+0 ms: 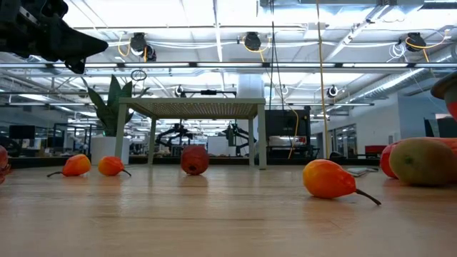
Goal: Pick & Place Fruit
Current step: Put the red strainer bowl on the shelf
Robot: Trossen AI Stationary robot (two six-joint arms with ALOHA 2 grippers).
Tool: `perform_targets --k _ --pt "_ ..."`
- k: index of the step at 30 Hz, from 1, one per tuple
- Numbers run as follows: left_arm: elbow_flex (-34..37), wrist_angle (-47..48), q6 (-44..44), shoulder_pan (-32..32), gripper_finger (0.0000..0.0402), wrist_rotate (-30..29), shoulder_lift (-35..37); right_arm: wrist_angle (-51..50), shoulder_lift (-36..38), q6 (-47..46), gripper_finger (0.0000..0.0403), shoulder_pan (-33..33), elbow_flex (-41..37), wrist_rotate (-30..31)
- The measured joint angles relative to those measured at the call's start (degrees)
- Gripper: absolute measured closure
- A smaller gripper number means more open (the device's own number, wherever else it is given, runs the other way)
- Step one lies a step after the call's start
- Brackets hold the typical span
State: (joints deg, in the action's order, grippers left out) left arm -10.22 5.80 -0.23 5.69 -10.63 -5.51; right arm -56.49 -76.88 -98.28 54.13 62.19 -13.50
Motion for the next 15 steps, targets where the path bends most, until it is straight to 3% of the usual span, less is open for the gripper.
perform_targets --k 10,15 --pt "-0.01 0.01 0.0 0.02 0.0392 0.0 0.01 0.75 0.02 -4.53 0.0214 -0.02 -1.34 0.07" --pt "-0.01 0.0 0.0 0.02 0.0392 0.0 0.01 4.12 0.02 -6.3 0.0159 -0.02 -4.78 -0.15"
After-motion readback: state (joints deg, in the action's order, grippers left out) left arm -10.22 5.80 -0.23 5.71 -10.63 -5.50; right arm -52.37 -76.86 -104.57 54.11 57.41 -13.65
